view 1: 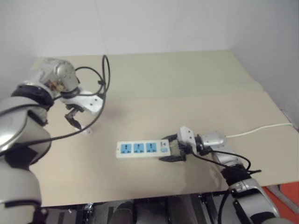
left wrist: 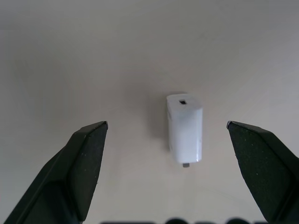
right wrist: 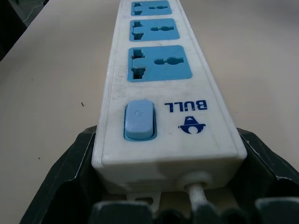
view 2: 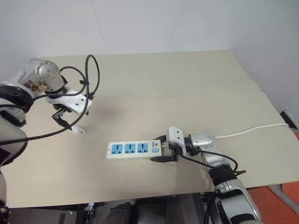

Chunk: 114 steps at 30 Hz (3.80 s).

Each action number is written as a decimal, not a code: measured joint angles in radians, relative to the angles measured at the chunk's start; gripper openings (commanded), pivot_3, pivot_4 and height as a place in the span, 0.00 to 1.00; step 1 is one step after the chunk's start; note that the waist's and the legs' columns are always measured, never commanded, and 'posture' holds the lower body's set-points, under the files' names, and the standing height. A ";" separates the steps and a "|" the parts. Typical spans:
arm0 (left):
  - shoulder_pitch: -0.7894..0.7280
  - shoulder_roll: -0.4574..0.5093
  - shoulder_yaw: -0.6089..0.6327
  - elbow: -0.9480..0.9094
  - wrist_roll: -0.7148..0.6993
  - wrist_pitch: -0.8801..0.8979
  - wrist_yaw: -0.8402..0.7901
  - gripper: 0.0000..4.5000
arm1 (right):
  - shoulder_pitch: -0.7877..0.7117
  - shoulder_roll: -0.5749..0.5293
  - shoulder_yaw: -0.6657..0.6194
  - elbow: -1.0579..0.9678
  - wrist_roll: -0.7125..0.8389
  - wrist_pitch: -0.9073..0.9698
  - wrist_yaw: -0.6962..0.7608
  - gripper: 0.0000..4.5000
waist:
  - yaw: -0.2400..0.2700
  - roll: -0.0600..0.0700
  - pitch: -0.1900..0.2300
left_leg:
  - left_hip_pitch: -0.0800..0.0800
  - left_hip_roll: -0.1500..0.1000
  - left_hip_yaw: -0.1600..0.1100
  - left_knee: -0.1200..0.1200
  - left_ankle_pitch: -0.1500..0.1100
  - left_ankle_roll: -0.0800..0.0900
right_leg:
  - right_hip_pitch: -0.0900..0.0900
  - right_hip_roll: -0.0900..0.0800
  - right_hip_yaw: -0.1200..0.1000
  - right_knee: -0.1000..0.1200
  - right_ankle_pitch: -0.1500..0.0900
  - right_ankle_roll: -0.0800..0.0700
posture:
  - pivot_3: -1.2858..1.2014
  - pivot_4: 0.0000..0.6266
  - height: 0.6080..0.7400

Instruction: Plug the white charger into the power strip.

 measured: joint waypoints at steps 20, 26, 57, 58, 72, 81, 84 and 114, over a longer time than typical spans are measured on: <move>0.140 -0.069 0.215 0.057 0.291 -0.030 0.005 1.00 | 0.029 -0.010 0.002 -0.051 0.009 0.039 -0.042 0.76 | 0.001 0.000 0.000 | 0.000 0.000 -0.001 0.002 -0.002 0.003 | 0.000 0.000 0.000 0.001 0.000 0.001 | 0.52 0.24 1.00; 0.171 -0.074 0.280 0.033 0.363 -0.014 0.038 1.00 | 0.031 -0.012 0.002 -0.051 0.009 0.039 -0.047 0.76 | 0.002 0.000 0.000 | 0.000 0.000 -0.001 0.003 -0.002 0.003 | 0.001 0.000 0.000 0.002 0.000 0.001 | 0.52 0.24 1.00; 0.191 -0.141 0.446 0.012 0.491 0.000 0.095 0.24 | 0.059 -0.031 0.001 -0.087 0.018 0.072 -0.056 0.76 | 0.021 0.000 0.000 | 0.002 0.000 0.001 0.011 -0.003 0.005 | 0.003 0.000 0.001 0.003 0.002 0.002 | 0.52 0.24 1.00; 0.191 -0.141 0.463 0.012 0.473 -0.002 0.074 0.24 | 0.058 -0.031 0.001 -0.087 0.018 0.072 -0.055 0.76 | 0.021 0.000 0.000 | 0.002 0.000 0.001 0.011 -0.003 0.005 | 0.003 0.000 0.001 0.002 0.002 0.002 | 0.52 0.24 1.00; 0.086 -0.182 0.745 -0.044 0.141 0.160 0.000 0.24 | 0.049 -0.038 0.005 -0.067 0.014 0.048 -0.038 0.76 | 0.022 0.000 0.000 | 0.000 0.000 0.000 0.012 -0.003 0.005 | 0.002 0.000 0.001 0.003 0.002 0.002 | 0.52 0.24 1.00; 0.394 -0.337 1.122 -0.589 -0.389 0.705 0.124 0.24 | 0.017 -0.022 0.029 -0.021 0.006 -0.005 -0.037 0.76 | -0.004 0.003 -0.002 | 0.002 0.000 -0.004 0.013 -0.003 0.005 | 0.003 0.000 0.004 0.004 0.003 0.004 | 0.52 0.24 1.00; 0.544 -0.358 1.133 -0.765 -0.464 0.841 0.197 0.24 | 0.008 -0.022 0.030 -0.005 0.006 -0.015 -0.036 0.76 | -0.001 0.003 -0.002 | 0.001 0.000 -0.004 0.014 -0.002 0.003 | 0.002 0.000 0.004 0.003 0.004 0.004 | 0.52 0.24 1.00; 0.860 -0.426 0.885 -1.140 -0.491 0.875 0.318 0.24 | -0.002 -0.004 0.036 0.010 -0.021 -0.027 -0.060 0.76 | 0.002 0.003 -0.002 | 0.009 0.001 -0.003 0.010 0.000 0.001 | 0.006 0.001 0.006 0.002 0.007 0.001 | 0.52 0.24 1.00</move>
